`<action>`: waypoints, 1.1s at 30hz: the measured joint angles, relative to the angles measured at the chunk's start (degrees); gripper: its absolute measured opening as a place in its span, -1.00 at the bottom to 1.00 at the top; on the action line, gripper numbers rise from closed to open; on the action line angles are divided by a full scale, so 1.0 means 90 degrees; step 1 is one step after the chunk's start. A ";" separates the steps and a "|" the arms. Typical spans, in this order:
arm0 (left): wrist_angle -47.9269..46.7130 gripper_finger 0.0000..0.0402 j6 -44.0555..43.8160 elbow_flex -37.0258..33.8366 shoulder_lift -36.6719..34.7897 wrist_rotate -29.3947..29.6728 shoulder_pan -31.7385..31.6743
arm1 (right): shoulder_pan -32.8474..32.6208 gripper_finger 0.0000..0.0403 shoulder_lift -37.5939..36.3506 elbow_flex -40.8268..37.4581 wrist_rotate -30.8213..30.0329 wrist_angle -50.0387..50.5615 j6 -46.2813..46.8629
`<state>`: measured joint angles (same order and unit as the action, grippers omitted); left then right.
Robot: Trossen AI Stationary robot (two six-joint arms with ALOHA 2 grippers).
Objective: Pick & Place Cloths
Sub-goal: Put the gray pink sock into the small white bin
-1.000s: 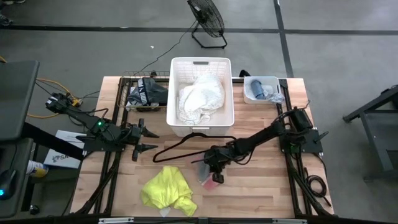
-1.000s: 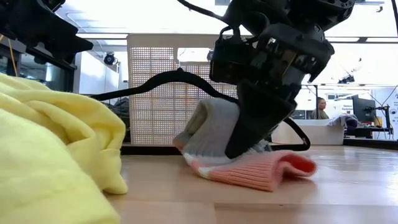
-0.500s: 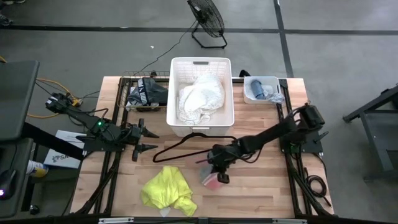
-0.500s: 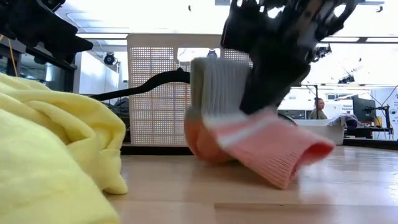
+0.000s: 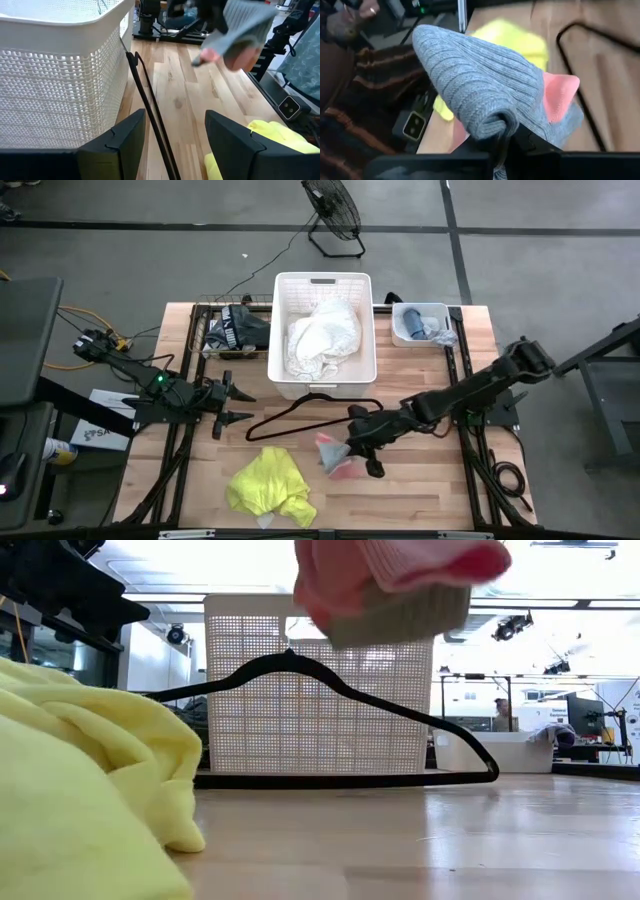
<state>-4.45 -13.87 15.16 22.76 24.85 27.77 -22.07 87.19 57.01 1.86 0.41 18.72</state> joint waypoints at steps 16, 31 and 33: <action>0.0000 0.00 0.0000 0.0000 -0.0002 0.0001 0.0000 | -0.0174 -0.98 -0.0872 0.0000 -0.2439 -0.0014 -0.0400; -0.0015 0.00 0.0002 0.0000 -0.0001 0.0001 0.0000 | -0.0174 -0.98 -0.1731 0.0005 -0.4293 0.0358 -0.0448; -0.0019 0.00 0.0002 0.0000 -0.0002 0.0001 0.0000 | -0.0174 -0.98 -0.1854 0.0005 -0.4511 0.0453 -0.0451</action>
<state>-4.61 -13.85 15.16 22.74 24.86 27.77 -23.64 70.50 57.06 -38.74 4.49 14.66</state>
